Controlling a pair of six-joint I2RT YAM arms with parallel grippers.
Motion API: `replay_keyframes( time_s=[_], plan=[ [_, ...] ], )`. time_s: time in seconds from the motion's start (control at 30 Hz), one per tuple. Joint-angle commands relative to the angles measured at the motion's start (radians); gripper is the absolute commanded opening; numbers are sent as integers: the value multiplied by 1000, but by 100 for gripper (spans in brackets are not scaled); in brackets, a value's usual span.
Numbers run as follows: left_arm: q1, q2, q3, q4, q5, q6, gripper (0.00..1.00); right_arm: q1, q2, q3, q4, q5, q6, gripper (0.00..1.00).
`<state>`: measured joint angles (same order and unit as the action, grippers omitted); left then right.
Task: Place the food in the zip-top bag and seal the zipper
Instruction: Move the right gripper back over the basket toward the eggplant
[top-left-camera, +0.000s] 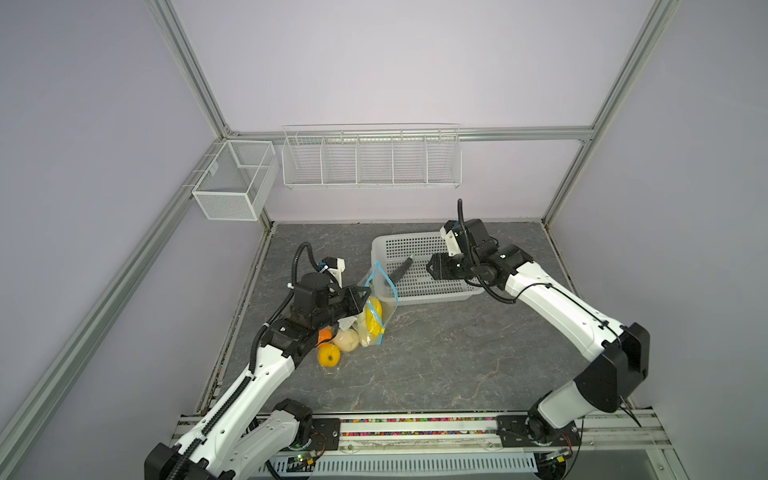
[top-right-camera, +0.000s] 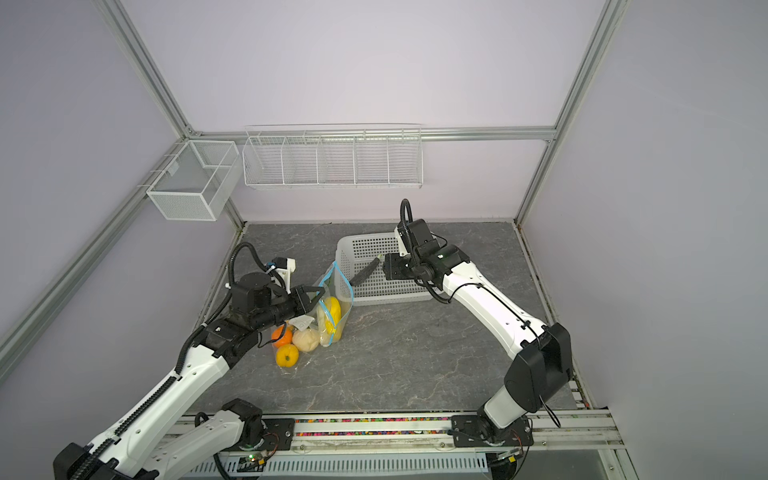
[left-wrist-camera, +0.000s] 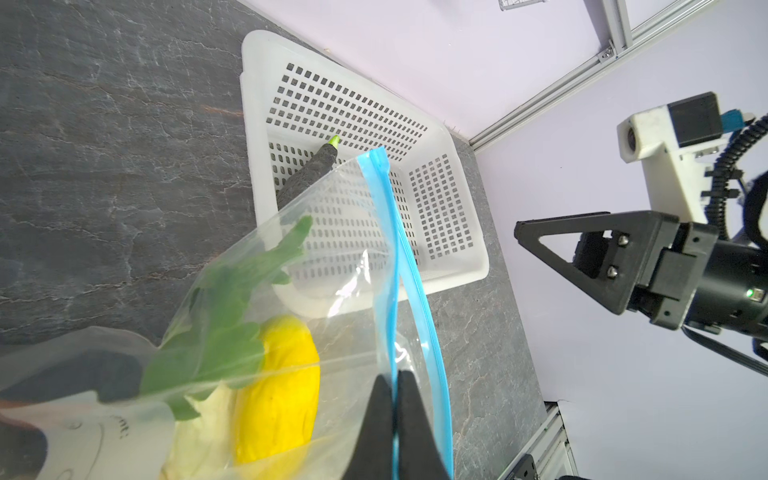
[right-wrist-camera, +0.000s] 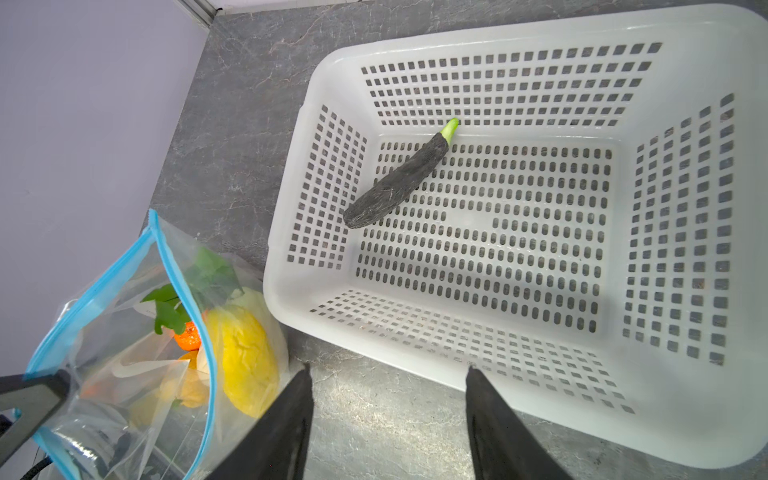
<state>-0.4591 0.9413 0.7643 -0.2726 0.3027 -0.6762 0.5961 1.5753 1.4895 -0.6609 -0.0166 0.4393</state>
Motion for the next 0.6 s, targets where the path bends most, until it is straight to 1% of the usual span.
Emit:
replay_keyframes(
  time_s=[0.0,0.1,0.3,0.4,0.57],
  plan=[
    [9,17,-21,45,-4,7,0,-15,29,22,-6,-10,-24,60],
    [11,28,-9,30,5,17,0,-22,47,13,6,-7,-26,61],
    [33,22,-14,7,8,20,0,-40,150,54,3,-10,-48,61],
    [48,14,-16,-7,11,25,0,-38,217,74,37,-73,-9,61],
    [60,2,5,-46,11,43,0,-33,345,120,115,-95,80,61]
  ],
)
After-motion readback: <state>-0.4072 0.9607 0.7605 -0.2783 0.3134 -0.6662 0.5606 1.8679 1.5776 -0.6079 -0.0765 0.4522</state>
